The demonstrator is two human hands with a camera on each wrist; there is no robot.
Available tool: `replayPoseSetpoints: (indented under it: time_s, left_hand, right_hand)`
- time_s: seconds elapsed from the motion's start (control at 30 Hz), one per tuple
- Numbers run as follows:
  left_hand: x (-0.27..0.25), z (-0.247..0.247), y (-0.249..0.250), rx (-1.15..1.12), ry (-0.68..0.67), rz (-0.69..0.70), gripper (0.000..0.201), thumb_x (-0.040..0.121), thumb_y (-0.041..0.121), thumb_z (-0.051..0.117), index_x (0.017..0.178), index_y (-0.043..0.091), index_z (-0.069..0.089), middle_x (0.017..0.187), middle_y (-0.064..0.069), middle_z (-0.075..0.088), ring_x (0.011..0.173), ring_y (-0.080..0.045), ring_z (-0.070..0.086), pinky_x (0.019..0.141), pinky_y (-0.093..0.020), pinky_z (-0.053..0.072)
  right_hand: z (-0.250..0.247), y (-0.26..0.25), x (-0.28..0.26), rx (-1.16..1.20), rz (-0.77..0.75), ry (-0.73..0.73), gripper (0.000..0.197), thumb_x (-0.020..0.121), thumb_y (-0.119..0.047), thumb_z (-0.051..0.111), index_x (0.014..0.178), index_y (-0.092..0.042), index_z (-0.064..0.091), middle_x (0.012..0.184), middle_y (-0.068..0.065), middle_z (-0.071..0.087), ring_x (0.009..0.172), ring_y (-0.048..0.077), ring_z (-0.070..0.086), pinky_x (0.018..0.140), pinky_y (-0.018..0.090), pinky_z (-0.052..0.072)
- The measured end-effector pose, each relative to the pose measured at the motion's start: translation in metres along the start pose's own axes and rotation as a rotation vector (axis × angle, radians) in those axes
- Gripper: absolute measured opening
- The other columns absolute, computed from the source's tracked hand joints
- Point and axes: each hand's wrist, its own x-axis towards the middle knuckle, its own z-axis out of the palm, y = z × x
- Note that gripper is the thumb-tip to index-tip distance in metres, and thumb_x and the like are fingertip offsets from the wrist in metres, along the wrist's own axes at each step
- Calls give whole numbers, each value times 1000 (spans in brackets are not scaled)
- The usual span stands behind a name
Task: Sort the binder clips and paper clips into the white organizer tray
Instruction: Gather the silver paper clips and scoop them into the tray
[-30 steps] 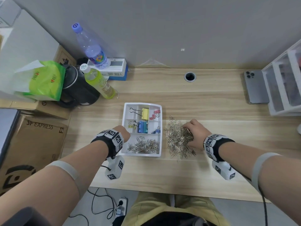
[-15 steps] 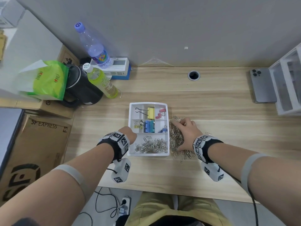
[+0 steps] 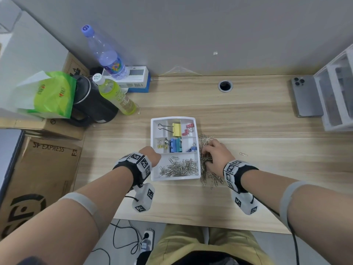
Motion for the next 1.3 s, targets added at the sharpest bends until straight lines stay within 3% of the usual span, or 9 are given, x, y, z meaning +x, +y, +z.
replayPoseSetpoints:
  time_s: [0.13,0.37,0.53,0.63,0.73,0.87,0.97,1.07,1.3]
  left_hand:
    - [-1,-2,2,-15,-13,-11,25,90,9,45,66,9,37,57,-4,37,51,-19,37,50,-25,29]
    - [-3,-4,3,-9,-17,-19,25,90,11,44,65,8,39,57,-5,40,51,-20,39,50,-25,31]
    - [-7,-7,2,-3,-31,-23,25,91,13,45,67,8,42,57,-7,46,49,-21,44,50,-25,35]
    - [-11,-11,1,-65,-64,-34,19,89,8,45,70,7,44,55,-10,49,44,-21,45,49,-23,36]
    - [-14,-15,-2,-99,-77,-29,15,86,10,49,71,7,45,55,-11,49,44,-20,45,49,-23,37]
    - [-14,-15,-7,-119,-96,-6,19,76,25,56,75,7,50,56,-9,55,50,-22,49,56,-28,41]
    - [-15,-13,-8,-122,-88,3,21,77,27,55,83,6,52,60,-9,57,53,-23,52,58,-28,42]
    - [-15,-10,-8,-111,-57,17,18,84,21,50,93,5,48,64,-10,55,54,-24,52,54,-26,42]
    - [-8,-7,-11,-129,-66,35,7,83,6,42,79,4,48,63,-11,48,55,-27,53,49,-24,38]
  right_hand:
    - [-1,3,-2,18,4,17,24,82,-11,67,105,-19,66,111,-1,52,104,20,49,96,31,42]
    - [-16,5,-3,19,4,1,18,81,-6,66,90,-21,72,101,-1,64,98,19,58,95,36,48]
    - [-28,1,-8,13,33,-24,18,83,-10,67,93,-22,75,107,-2,71,102,16,62,95,33,51]
    - [-37,-4,-9,22,24,-55,16,85,-12,67,95,-21,75,109,-2,69,97,15,65,89,27,53]
    - [-41,-16,-9,70,8,-80,14,84,-14,70,91,-25,75,107,-3,70,85,14,68,81,29,58]
    - [-39,-41,-6,99,-48,-113,14,83,-16,72,95,-22,75,113,-2,69,96,13,66,86,22,52]
    - [-29,-60,-2,104,-79,-153,15,83,-20,72,96,-26,74,121,-3,67,99,18,68,89,29,55]
    - [-12,-74,3,119,-101,-159,16,84,-19,71,97,-28,75,117,-3,68,99,14,65,92,27,52]
    - [15,-81,6,103,-136,-207,28,84,-19,72,112,-21,73,119,-3,69,111,15,62,99,24,45]
